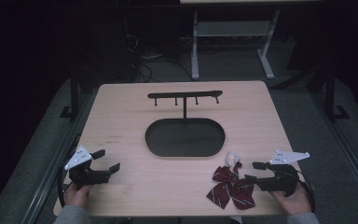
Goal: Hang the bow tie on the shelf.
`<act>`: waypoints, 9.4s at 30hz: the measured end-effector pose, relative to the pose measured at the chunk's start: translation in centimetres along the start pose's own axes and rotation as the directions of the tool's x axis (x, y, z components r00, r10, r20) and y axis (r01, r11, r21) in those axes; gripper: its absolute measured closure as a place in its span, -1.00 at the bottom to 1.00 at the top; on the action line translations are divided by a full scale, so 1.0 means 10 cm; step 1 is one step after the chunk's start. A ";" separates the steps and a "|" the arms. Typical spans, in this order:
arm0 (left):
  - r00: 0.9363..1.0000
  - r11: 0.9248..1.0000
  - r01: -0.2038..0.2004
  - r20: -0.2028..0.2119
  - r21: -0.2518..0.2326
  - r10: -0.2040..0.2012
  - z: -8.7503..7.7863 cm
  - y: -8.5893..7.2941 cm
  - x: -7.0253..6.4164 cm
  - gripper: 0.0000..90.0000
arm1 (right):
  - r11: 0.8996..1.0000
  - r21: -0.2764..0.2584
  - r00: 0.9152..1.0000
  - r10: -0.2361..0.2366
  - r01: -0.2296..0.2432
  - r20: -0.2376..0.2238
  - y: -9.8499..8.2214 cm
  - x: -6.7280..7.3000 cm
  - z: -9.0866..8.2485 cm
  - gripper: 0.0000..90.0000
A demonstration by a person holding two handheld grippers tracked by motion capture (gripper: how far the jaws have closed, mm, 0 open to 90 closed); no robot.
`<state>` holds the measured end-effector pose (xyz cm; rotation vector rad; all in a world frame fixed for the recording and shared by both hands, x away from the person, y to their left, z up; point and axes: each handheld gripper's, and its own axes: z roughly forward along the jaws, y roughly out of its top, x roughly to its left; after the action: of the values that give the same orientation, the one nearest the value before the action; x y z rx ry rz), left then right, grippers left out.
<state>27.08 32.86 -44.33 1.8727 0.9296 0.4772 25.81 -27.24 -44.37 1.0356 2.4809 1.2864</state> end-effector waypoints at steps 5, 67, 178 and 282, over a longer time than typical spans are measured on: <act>1.000 1.000 0.016 0.002 -0.005 -0.016 -0.02 -0.01 0.01 -0.71 | 1.000 0.006 1.000 -0.015 0.015 0.016 0.16 0.02 -0.01 -0.19; 1.000 1.000 0.017 0.006 -0.007 -0.017 0.00 -0.01 -0.01 -0.71 | 0.963 0.268 0.992 -0.009 -0.025 0.124 0.54 -0.35 0.82 0.86; 1.000 1.000 0.013 -0.003 -0.015 -0.013 -0.01 0.01 -0.01 -0.71 | 0.949 0.060 0.951 -0.309 0.309 -0.002 1.82 0.45 0.09 0.96; 1.000 1.000 0.014 0.010 -0.024 -0.014 -0.03 0.01 0.00 -0.71 | 0.938 0.135 0.947 -0.320 0.320 -0.021 2.97 0.14 0.66 0.96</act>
<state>26.98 33.02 -44.11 1.8447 0.9263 0.4686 42.61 -10.40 -25.31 0.6174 2.6285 1.0289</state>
